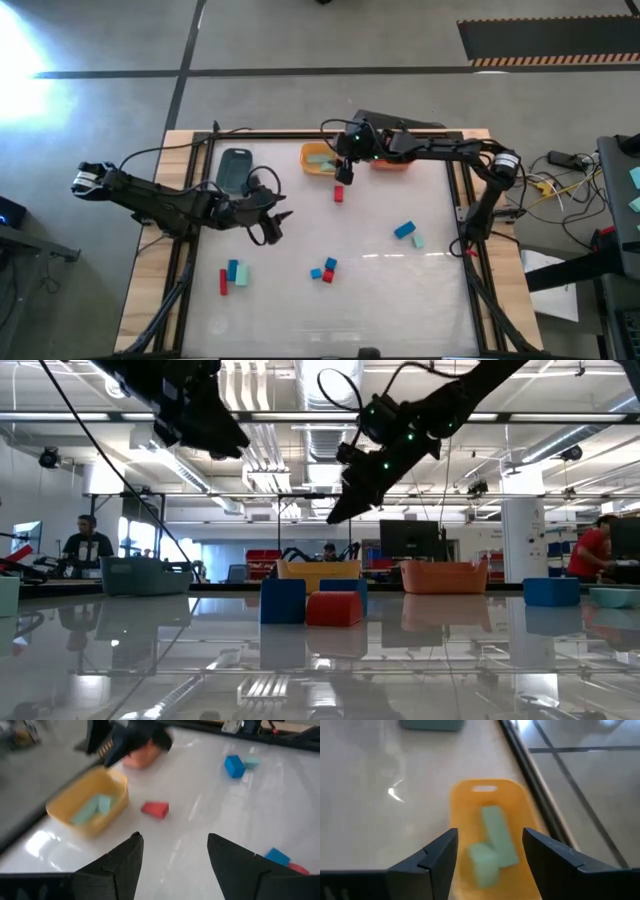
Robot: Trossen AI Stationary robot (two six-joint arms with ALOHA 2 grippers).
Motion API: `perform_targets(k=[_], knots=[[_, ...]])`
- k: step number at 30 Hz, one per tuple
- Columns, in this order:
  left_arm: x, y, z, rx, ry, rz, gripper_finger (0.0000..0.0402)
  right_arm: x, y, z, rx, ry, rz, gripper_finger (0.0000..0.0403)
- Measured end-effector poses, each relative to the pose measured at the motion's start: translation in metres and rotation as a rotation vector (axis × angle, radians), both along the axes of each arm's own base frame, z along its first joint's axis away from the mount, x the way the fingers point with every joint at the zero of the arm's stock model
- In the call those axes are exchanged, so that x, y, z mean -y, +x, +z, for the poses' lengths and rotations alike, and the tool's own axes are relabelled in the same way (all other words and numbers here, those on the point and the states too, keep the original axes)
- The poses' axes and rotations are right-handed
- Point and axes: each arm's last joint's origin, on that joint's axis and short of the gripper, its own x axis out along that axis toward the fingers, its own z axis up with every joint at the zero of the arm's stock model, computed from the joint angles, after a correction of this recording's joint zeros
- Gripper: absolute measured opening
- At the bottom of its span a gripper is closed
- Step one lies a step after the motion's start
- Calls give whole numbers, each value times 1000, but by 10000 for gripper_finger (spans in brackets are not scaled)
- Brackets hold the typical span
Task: Sort & place blocks by color
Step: Put the light blue triangular block into the yellow bin, then put the blue cylindrical block into the dark blue bin
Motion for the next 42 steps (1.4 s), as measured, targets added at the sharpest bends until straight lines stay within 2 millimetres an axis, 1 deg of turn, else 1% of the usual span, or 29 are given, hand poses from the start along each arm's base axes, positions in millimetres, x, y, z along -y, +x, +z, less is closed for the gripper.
perform_targets(k=[4,8,11,14,16,19,22,25,33,37,42], knots=[[-1,-8,-9,-63,-149,90,205,-25,2,8,-20,37,44,198],[1,-19,-19,-166,-403,178,204,-51,2,15,-55,64,94,187],[7,-28,-32,-317,-595,252,194,-69,2,17,-71,86,125,180],[19,-37,-45,-516,-720,324,179,-86,1,15,-73,93,162,175],[28,-42,-52,-634,-772,367,170,-96,1,12,-85,99,185,172],[40,-46,-60,-726,-775,400,159,-107,0,5,-100,116,204,168],[49,-49,-69,-812,-807,450,151,-116,-1,-1,-112,123,220,166],[56,-50,-73,-854,-829,448,149,-121,-4,-8,-124,138,224,166],[58,-51,-76,-849,-812,482,148,-133,-6,-11,-136,157,239,166],[59,-51,-79,-857,-801,488,148,-143,-6,-10,-140,170,253,166],[60,-49,-86,-885,-776,493,148,-158,-12,-5,-159,220,248,166]])
